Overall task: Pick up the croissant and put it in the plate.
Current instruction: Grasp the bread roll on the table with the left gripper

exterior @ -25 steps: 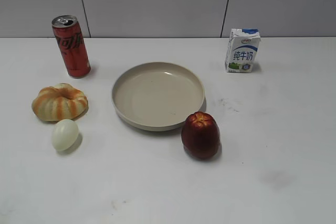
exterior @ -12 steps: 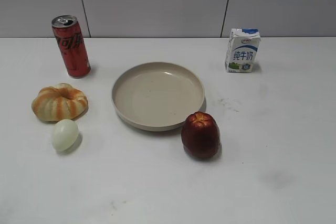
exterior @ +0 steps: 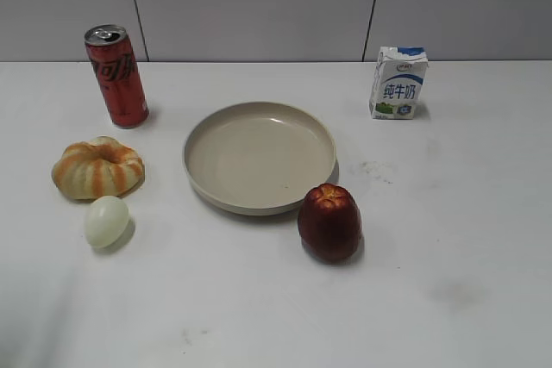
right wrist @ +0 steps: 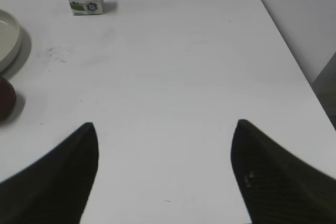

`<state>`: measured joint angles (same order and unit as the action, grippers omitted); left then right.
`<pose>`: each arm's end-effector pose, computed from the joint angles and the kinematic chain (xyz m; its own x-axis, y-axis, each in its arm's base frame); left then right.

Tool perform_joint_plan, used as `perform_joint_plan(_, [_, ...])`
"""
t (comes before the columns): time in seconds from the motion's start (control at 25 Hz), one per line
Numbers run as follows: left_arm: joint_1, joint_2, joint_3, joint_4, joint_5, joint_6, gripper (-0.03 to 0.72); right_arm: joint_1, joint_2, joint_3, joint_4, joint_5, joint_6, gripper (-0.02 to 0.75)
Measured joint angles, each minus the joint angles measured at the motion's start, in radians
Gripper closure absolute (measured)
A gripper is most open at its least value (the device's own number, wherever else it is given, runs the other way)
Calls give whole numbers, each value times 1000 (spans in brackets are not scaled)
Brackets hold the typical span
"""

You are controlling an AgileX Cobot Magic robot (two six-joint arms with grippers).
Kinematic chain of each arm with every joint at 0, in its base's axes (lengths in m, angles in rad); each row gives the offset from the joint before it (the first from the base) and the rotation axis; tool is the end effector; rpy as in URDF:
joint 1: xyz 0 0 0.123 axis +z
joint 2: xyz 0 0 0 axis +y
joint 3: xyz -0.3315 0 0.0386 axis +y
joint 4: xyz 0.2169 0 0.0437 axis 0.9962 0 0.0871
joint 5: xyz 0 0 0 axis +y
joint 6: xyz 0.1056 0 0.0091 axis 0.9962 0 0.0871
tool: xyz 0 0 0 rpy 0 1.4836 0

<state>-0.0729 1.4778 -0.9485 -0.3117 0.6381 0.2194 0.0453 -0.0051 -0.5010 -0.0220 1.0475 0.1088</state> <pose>0.2659 -0.0389 0.2941 -0.8734 0.0304 -0.4860 0.1317 0.9756 -0.1756 -0.0678 -0.0051 0.2567 -0.4389 0.0778 -0.8952 0.0148 0.9967 0.0794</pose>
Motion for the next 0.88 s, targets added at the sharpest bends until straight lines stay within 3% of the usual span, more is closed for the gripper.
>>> perform_joint_plan(0.28, [-14,319,-181,-52,-5,3,44,0,0,0,0,0,0,145])
perform_joint_plan(0.64, [-40,498,-218,-74,-95,9,137,0,0,0,0,0,0,145])
perform_joint_plan(0.76, [-40,515,-220,-94,-102,9,282,0,0,0,0,0,0,145])
perform_joint_plan(0.88, [-40,514,-225,-100,-98,9,535,0,0,0,0,0,0,145])
